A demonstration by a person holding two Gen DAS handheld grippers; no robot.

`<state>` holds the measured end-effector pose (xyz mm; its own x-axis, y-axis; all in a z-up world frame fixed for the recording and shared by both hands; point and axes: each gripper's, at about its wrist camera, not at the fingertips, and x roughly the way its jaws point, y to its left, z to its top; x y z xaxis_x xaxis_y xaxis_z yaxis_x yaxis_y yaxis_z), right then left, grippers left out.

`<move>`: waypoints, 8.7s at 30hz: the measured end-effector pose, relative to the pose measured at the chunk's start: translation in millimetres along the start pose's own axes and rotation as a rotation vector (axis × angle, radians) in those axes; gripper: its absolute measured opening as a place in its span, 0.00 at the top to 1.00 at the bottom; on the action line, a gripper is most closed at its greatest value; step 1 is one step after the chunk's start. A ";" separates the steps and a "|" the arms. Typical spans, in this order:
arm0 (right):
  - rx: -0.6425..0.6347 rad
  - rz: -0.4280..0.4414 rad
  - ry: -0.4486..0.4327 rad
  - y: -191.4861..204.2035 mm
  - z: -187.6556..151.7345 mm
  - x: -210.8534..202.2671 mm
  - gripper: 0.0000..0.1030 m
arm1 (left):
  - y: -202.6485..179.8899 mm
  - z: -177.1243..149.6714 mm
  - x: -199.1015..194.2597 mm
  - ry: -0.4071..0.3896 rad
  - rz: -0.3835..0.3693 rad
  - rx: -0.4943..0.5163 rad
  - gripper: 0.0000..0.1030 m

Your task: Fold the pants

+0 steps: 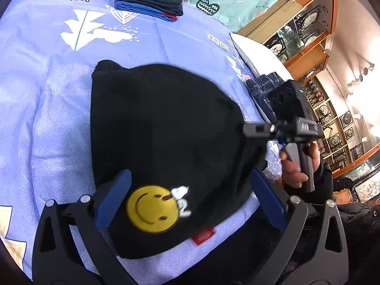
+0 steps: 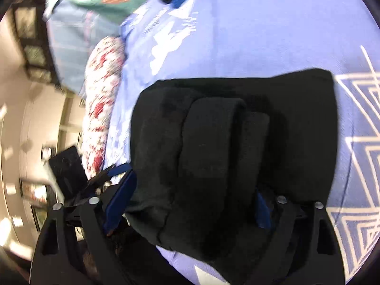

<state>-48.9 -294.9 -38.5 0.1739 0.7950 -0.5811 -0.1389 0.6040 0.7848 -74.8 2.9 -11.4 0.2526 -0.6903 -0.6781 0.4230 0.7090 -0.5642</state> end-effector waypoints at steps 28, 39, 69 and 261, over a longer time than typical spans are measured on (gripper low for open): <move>0.021 -0.175 -0.131 -14.1 -8.0 -70.1 0.51 | -16.0 2.8 7.0 0.027 -0.027 0.068 0.02; 0.041 -0.064 0.013 -10.4 -9.7 -6.2 0.21 | -17.8 3.6 11.0 0.031 -0.027 0.063 0.02; 0.024 -0.228 -0.062 0.6 -26.4 -56.8 0.59 | -31.1 5.6 31.3 0.068 -0.046 0.140 0.02; -0.379 -0.651 -0.686 54.6 88.0 -70.0 0.03 | 38.3 144.7 -14.4 -0.367 0.413 -0.047 0.02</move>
<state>17.2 -322.5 64.0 0.8309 0.1741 -0.5285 -0.0967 0.9805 0.1711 63.6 19.1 45.0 0.6792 -0.3528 -0.6436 0.1874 0.9312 -0.3126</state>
